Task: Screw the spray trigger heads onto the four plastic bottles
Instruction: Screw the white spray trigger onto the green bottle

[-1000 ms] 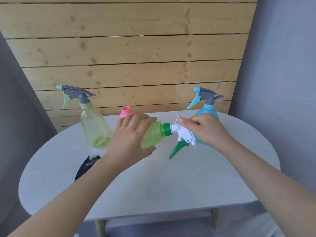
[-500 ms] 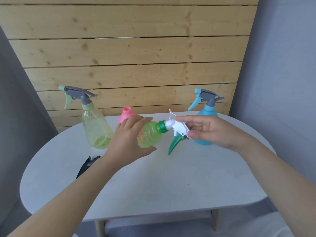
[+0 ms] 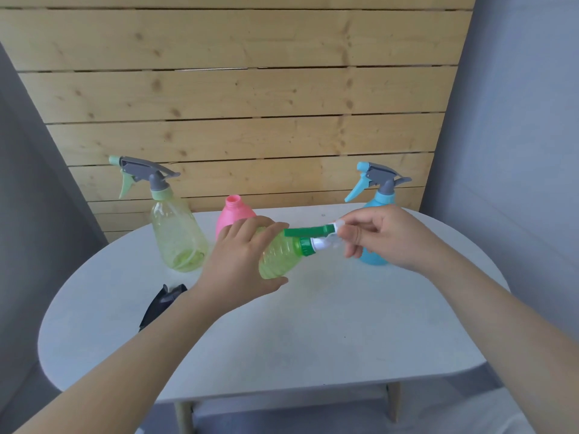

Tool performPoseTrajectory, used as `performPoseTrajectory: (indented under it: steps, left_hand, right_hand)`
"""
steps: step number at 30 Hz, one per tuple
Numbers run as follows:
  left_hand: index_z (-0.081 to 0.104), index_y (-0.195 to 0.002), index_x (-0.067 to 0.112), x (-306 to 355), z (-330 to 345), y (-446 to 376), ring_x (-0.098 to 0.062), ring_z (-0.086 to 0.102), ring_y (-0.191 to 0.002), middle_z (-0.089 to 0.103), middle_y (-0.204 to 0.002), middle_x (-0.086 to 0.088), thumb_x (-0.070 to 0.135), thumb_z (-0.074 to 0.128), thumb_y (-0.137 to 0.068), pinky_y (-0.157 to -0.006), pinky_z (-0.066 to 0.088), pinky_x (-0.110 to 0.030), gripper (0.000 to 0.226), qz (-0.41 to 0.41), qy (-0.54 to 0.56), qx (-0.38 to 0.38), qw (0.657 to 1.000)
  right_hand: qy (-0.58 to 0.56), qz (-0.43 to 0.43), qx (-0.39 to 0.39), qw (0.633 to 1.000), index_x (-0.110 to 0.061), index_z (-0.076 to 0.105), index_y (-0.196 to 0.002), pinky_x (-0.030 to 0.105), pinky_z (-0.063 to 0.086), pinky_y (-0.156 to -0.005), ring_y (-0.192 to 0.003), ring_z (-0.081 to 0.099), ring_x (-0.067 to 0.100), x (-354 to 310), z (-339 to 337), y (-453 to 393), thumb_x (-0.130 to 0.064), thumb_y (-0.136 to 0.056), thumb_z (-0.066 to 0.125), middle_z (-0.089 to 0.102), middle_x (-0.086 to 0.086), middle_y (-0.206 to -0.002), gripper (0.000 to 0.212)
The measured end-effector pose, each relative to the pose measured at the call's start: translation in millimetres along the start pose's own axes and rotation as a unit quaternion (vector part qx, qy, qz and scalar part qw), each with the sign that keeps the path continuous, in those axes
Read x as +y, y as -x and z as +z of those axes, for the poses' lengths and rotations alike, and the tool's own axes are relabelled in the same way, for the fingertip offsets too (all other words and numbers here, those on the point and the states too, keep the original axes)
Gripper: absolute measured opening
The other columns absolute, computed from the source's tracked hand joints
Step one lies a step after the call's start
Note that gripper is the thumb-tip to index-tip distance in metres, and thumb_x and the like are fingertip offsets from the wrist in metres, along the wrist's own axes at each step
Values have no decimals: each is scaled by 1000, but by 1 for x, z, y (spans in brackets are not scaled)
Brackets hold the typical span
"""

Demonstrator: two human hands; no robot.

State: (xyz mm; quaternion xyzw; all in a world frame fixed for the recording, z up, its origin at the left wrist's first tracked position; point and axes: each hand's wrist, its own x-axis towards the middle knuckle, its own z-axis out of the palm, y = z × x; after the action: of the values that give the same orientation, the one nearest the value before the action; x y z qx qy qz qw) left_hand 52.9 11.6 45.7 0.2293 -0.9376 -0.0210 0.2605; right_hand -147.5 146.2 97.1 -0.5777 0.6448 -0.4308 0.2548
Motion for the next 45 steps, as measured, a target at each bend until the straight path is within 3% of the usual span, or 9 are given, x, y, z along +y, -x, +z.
performPoseTrajectory:
  steps: [3,9,12,14,18,25,33,38,45]
  left_hand:
    - [56,-124,14,5,0,-1,-36,57,-103,59,-115,-9,34,85,-52,-91,41,-46,80,33,-33,35,998]
    - [55,-125,14,7,-2,-5,-36,57,-103,60,-117,-10,36,82,-55,-92,40,-45,78,67,-78,93,990]
    - [55,-125,14,6,-1,-4,-36,57,-104,60,-116,-10,35,85,-52,-91,41,-46,81,46,-64,80,994]
    - [55,-125,14,4,0,-4,-36,57,-106,60,-116,-11,34,86,-51,-92,40,-47,82,22,-43,70,996]
    - [52,-128,19,-1,-4,-4,-30,53,-111,56,-120,-6,37,85,-53,-93,35,-38,85,-9,11,23,1000]
    - [48,-130,28,-2,-5,1,-19,49,-112,52,-121,4,42,83,-55,-94,37,-33,84,-2,75,-39,996]
    - [50,-129,24,-5,-7,2,-23,49,-112,53,-120,0,38,85,-54,-96,39,-39,84,0,69,-13,998]
    - [53,-127,18,-7,-12,0,-31,51,-111,56,-120,-7,34,86,-52,-93,36,-40,83,-7,8,41,999]
    - [56,-124,13,0,-15,-3,-36,56,-104,59,-117,-12,32,87,-50,-90,41,-45,82,22,-55,57,997]
  right_hand:
    - [48,37,82,995,-21,63,-51,8,40,-53,-44,53,1,8,1,-6,-54,-82,53,63,-8,-48,46]
    - [-65,176,100,977,-12,64,-58,22,37,-45,-36,47,9,15,0,-11,-55,-83,50,56,-3,-41,52]
    - [-15,106,141,984,-15,64,-81,19,47,-46,-50,63,9,18,4,-11,-51,-81,57,67,-2,-71,37]
    - [19,10,149,989,-29,56,-109,21,53,-65,-78,67,6,19,1,-10,-39,-78,67,61,-7,-106,34]
    - [73,-68,-14,995,-51,47,-122,14,46,-91,-117,50,-6,17,-10,-6,-21,-79,69,25,-32,-145,56]
    - [116,-56,66,989,-43,65,-98,1,38,-75,-82,61,-4,16,-9,-7,-17,-74,73,58,-27,-118,36]
    - [116,-15,79,990,-26,68,-84,17,35,-56,-58,46,9,18,-1,-9,-34,-81,65,59,4,-72,9]
    - [38,61,10,997,-22,48,-67,17,39,-50,-41,43,4,13,21,-4,-43,-94,37,52,-3,-60,35]
    - [166,20,94,982,-17,58,-58,16,31,-48,-49,42,6,16,20,-4,-49,-88,47,48,-7,-51,45]
